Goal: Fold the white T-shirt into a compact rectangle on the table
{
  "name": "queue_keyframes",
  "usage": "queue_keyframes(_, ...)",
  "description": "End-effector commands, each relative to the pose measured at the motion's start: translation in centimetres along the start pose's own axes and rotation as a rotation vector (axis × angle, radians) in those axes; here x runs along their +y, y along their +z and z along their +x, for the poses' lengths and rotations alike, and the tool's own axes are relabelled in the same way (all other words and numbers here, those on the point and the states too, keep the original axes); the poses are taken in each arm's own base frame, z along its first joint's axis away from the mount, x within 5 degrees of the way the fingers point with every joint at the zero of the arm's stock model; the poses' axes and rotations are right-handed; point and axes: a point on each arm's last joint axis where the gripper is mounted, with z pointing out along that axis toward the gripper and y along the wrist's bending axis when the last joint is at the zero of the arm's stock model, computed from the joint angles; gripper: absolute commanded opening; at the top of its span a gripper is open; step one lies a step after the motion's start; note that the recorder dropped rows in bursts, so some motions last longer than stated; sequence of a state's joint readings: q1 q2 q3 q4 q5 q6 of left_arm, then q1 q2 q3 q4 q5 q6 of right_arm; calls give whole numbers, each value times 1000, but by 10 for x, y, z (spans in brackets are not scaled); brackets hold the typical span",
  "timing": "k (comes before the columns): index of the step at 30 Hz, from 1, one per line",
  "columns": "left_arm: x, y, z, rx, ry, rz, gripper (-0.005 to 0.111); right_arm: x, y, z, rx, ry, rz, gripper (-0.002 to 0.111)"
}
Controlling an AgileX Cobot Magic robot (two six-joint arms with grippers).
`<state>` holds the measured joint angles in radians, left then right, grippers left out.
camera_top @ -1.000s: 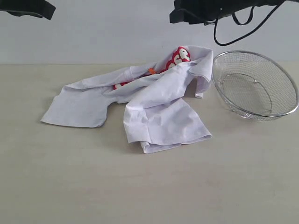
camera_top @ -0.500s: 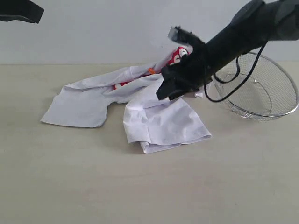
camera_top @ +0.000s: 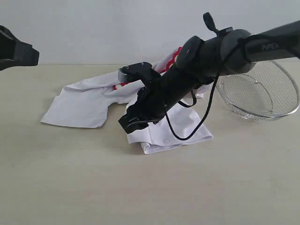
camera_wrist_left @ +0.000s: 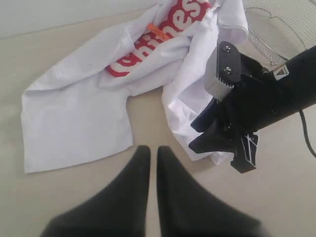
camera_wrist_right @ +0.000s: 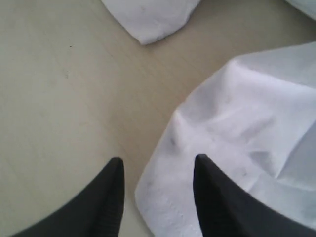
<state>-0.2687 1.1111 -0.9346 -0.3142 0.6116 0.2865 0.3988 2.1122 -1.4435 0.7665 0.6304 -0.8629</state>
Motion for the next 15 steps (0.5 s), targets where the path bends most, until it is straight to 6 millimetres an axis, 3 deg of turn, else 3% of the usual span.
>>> queue_keyframes(1, 0, -3, 0, -18, 4, 0, 5, 6, 1, -2, -4, -34, 22, 39)
queue_keyframes(8, 0, -3, 0, -18, 4, 0, 5, 2, 3, -1, 5, -36, 59, 40)
queue_keyframes(13, 0, -3, 0, -18, 4, 0, 5, -1, 15, 7, 47, -1, 50, 55)
queue_keyframes(15, 0, -3, 0, -18, 4, 0, 5, -2, 18, 10, 61, 19, 44, 55)
